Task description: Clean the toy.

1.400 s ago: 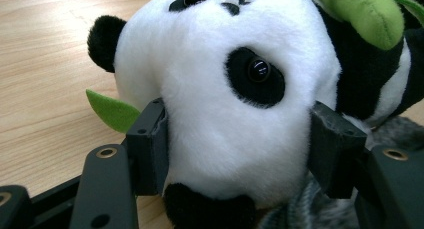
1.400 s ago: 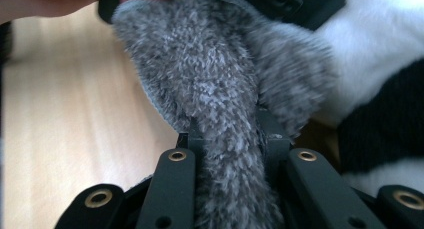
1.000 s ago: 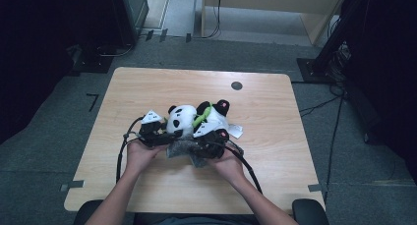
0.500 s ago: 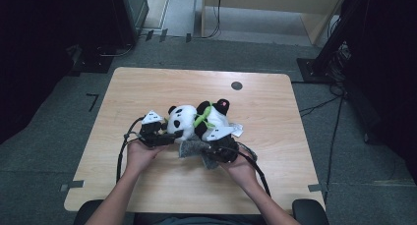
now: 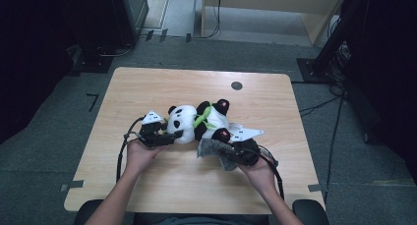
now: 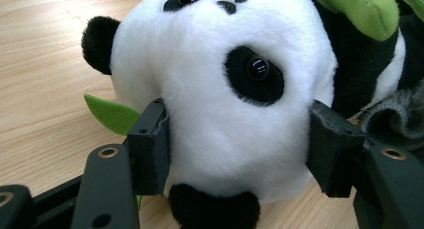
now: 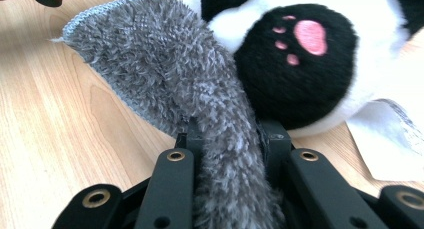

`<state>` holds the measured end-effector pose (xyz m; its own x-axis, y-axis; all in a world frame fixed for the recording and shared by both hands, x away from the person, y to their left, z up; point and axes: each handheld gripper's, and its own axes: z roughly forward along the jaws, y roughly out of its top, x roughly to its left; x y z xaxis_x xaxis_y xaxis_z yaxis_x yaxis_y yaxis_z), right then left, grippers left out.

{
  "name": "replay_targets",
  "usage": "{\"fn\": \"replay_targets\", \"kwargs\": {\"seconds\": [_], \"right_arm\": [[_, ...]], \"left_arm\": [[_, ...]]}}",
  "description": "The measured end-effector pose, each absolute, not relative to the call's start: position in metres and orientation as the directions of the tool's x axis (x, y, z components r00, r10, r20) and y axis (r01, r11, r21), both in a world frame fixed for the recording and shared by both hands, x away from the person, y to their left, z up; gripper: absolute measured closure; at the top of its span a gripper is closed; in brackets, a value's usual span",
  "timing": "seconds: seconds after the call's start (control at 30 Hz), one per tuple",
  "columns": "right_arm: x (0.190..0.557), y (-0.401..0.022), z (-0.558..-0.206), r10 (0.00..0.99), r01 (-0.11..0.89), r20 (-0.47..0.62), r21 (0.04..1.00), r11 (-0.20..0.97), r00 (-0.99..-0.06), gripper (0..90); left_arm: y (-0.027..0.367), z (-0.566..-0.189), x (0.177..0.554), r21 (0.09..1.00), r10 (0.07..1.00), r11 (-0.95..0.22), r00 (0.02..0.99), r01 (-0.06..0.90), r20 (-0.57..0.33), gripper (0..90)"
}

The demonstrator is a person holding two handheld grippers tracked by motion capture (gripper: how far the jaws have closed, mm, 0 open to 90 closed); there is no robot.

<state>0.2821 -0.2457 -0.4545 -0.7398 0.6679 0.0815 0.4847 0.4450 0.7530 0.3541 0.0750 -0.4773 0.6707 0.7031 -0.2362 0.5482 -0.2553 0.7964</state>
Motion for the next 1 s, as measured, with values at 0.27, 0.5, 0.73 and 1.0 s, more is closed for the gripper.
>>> {"fn": "replay_targets", "kwargs": {"seconds": [0.27,0.5,0.73,1.0], "right_arm": [[0.276,-0.227,-0.45,0.608,0.458,0.101,0.755,0.469,-0.788,74.8],[0.279,-0.193,-0.452,0.531,0.421,0.109,0.749,0.512,-0.84,74.8],[0.296,-0.155,-0.462,0.51,0.406,0.1,0.742,0.534,-0.854,74.7],[0.316,-0.136,-0.468,0.56,0.412,0.057,0.74,0.532,-0.826,74.7]], "left_arm": [[0.075,-0.477,0.354,0.795,0.706,-0.251,0.667,0.553,-0.24,36.5],[0.074,-0.476,0.354,0.794,0.708,-0.248,0.663,0.555,-0.243,36.5],[0.074,-0.476,0.354,0.794,0.708,-0.25,0.664,0.554,-0.241,36.6],[0.074,-0.476,0.353,0.793,0.71,-0.253,0.663,0.554,-0.237,36.8]]}}
